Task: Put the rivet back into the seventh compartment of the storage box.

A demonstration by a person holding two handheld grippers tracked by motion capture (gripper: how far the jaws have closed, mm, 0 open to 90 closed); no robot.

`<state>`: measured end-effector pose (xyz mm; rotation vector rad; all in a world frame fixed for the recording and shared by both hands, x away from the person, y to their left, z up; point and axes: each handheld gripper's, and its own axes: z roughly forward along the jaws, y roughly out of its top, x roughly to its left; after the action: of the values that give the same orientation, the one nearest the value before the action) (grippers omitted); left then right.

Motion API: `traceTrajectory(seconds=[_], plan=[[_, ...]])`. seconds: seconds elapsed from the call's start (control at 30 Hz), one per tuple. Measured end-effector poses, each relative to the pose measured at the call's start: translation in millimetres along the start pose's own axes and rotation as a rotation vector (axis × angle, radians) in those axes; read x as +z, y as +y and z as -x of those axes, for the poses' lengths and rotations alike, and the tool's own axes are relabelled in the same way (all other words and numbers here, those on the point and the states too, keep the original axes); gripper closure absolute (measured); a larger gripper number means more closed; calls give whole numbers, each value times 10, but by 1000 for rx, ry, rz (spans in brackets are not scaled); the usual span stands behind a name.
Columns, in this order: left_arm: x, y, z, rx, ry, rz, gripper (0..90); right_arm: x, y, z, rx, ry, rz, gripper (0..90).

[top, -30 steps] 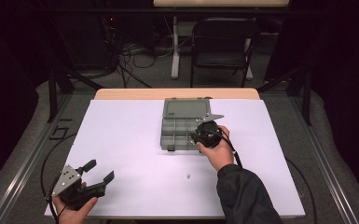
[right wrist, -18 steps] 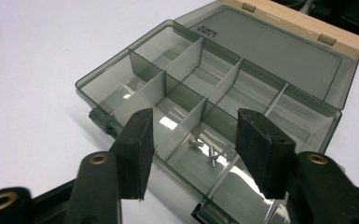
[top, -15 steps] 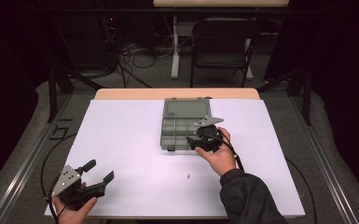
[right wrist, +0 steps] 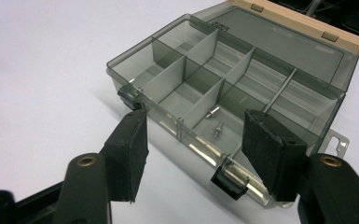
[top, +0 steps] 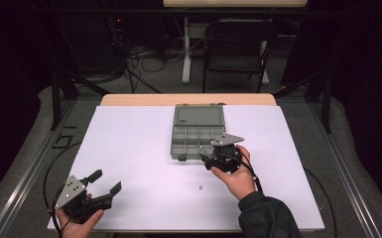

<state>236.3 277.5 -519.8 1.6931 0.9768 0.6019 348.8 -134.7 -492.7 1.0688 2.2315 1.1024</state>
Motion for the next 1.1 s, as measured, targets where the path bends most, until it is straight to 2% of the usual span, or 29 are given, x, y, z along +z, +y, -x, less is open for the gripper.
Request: traceTrajectory(seconds=[0.23,0.43,0.5,0.63,0.8,0.9,1.1], plan=[[1,-1,3,-1,0,-1,180,-81,-110,-101,12,22,26,436],[-1,-1,2,0,1,0,180,-142,-157,-198,-10,15,61,437],[1,-1,-2,2,4,1,180,-156,-173,-220,-5,34,54,441],[-1,0,3,0,0,1,180,-178,-211,-266,-10,33,65,432],[0,0,4,0,1,-1,180,-181,-258,-283,1,62,53,461],[0,0,3,-2,1,-1,180,-178,-291,-281,16,73,64,477],[8,-4,9,-3,3,6,180,-171,-349,-293,18,70,61,501]])
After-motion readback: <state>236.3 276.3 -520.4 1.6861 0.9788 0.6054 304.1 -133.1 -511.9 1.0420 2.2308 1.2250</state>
